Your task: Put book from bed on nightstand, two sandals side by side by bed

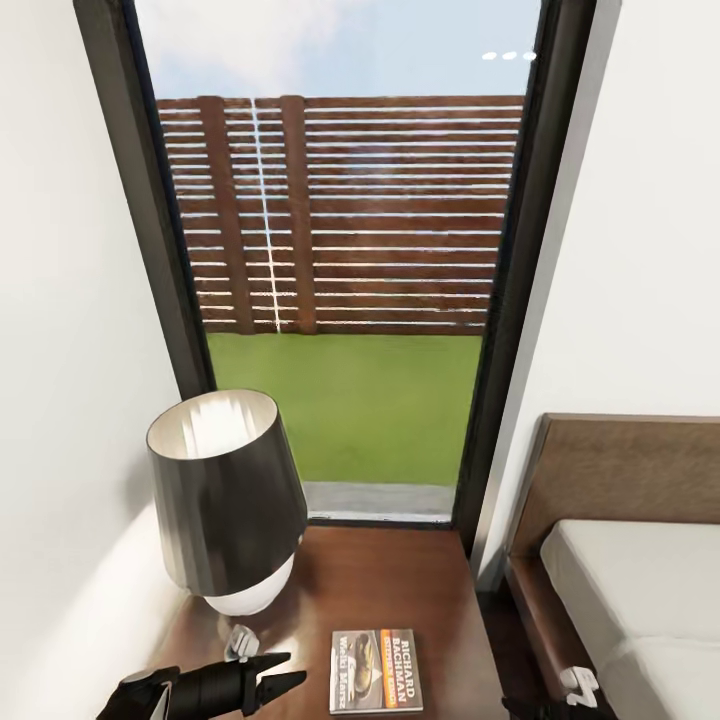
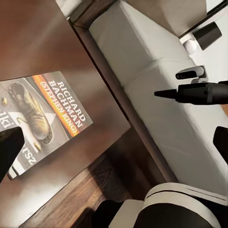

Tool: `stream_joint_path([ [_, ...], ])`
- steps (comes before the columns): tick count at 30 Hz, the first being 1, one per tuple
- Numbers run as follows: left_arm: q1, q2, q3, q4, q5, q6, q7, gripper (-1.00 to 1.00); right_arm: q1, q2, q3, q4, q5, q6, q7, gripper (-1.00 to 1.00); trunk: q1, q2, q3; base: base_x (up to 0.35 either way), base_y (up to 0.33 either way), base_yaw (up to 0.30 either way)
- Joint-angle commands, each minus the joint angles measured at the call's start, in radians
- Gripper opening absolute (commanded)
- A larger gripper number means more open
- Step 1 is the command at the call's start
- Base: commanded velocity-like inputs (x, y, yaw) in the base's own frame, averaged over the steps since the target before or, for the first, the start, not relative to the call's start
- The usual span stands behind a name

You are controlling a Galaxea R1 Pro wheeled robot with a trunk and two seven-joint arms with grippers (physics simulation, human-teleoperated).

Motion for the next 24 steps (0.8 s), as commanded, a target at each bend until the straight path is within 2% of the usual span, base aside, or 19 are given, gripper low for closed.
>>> stream_joint_path([
  [1,-0.001,-0.001,0.008,0.000,-0.011,0.011,-0.007,1.00,0.000,-0.001,0.003,0.000,-0.010,0.010,0.001,1.00,-0.004,0.007,0.002,0.000,0.000,0.000],
  [5,0.000,0.010,0.008,0.045,-0.011,0.000,0.001,1.00,0.000,-0.002,0.003,0.010,-0.010,0.009,0.000,1.00,-0.019,0.035,0.015,0.000,0.000,0.000],
  [8,0.001,0.029,0.008,0.121,-0.011,-0.063,0.021,1.00,0.000,-0.002,0.004,0.091,0.011,-0.006,0.000,1.00,-0.031,0.056,0.024,0.000,0.000,0.000],
  [9,0.001,0.035,0.008,0.188,-0.011,-0.116,0.049,1.00,0.000,-0.002,0.005,0.171,0.045,-0.039,-0.001,1.00,-0.035,0.063,0.027,0.000,0.000,0.000],
  [11,0.001,0.040,0.008,0.264,-0.011,-0.166,0.099,1.00,0.000,-0.001,0.005,0.255,0.083,-0.085,-0.001,1.00,-0.042,0.077,0.034,0.000,0.000,0.000],
  [13,0.001,0.045,0.007,0.345,-0.011,-0.216,0.174,1.00,0.000,0.000,0.005,0.343,0.119,-0.140,-0.001,1.00,-0.050,0.091,0.040,0.000,0.000,0.000],
  [16,0.002,0.049,0.006,0.455,-0.015,-0.305,0.324,1.00,0.000,0.000,0.005,0.491,0.158,-0.245,-0.002,1.00,-0.062,0.112,0.049,0.000,0.000,0.000],
  [18,0.010,0.049,0.005,0.475,-0.023,-0.329,0.381,1.00,0.000,0.001,0.005,0.543,0.166,-0.273,-0.002,1.00,-0.069,0.126,0.055,0.000,0.000,0.000],
  [20,0.046,0.048,0.003,0.489,-0.046,-0.347,0.449,1.00,0.000,0.001,0.005,0.590,0.170,-0.294,-0.004,1.00,-0.077,0.140,0.062,0.000,0.000,0.000],
  [21,0.088,0.048,0.002,0.494,-0.073,-0.354,0.533,1.00,0.000,0.003,0.005,0.608,0.173,-0.301,-0.008,1.00,-0.081,0.147,0.065,0.000,0.000,0.000],
  [24,0.138,0.040,0.000,0.495,-0.107,-0.356,0.643,1.00,0.000,0.003,0.005,0.612,0.175,-0.300,-0.012,1.00,-0.092,0.168,0.074,0.000,0.000,0.000],
])
